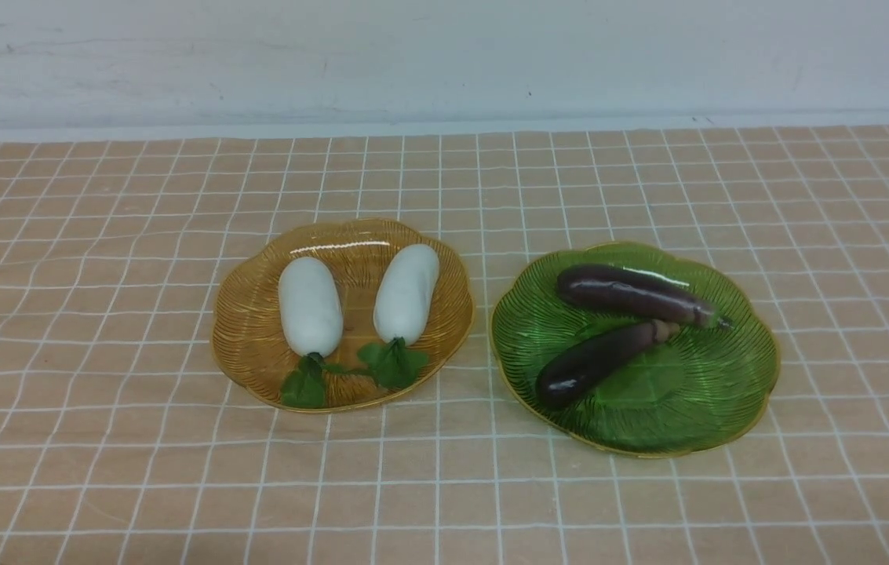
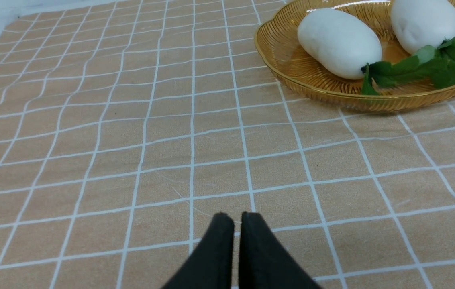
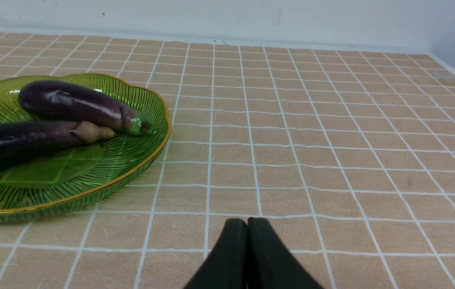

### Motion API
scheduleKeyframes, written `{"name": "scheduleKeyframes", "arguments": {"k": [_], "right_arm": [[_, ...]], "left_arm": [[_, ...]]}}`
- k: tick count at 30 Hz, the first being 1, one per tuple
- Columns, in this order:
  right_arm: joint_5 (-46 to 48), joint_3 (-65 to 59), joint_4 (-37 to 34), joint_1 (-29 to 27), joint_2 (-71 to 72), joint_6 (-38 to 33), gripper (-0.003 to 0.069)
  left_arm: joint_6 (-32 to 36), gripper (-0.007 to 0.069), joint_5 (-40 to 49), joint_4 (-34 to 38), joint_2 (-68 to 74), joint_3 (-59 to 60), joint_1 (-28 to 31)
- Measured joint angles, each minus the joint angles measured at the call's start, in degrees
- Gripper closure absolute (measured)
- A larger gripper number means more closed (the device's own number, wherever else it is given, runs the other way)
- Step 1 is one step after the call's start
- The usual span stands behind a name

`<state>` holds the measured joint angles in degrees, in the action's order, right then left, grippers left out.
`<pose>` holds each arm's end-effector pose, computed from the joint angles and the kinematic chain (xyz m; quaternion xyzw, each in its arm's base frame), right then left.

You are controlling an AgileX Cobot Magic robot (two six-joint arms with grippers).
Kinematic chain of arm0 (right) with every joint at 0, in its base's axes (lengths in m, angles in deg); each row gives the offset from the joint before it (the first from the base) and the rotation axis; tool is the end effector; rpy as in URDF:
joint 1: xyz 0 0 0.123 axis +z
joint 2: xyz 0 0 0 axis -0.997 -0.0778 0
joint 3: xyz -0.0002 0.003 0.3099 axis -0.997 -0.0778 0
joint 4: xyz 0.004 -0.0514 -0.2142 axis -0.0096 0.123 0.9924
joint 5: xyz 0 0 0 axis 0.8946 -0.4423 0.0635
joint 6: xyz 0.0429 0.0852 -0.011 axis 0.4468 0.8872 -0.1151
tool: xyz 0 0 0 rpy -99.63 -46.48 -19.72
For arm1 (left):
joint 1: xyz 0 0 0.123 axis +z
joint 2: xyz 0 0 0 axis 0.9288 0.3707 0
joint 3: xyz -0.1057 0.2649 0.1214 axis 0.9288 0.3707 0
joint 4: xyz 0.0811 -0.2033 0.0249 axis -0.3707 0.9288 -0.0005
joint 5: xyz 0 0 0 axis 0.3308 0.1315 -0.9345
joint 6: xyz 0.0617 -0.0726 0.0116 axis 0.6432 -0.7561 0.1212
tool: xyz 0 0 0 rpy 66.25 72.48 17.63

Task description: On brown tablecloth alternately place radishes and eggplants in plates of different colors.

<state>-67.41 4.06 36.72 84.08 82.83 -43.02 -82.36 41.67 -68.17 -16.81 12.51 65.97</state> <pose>0.0000 -0.0036 0.1689 0.0102 0.8088 -0.0307 0.5873 -0.0002 -0.0006 0.1691 0.0399 0.8055 0.0020 0.5913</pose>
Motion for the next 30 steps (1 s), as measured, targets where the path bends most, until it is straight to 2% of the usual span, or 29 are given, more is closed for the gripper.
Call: {"name": "scheduleKeyframes", "arguments": {"k": [30], "right_arm": [[0.0,0.0,0.0,0.0,0.0,1.3,0.0674]], "left_arm": [[0.0,0.0614,0.0,0.0,0.0,0.0,0.0]]}}
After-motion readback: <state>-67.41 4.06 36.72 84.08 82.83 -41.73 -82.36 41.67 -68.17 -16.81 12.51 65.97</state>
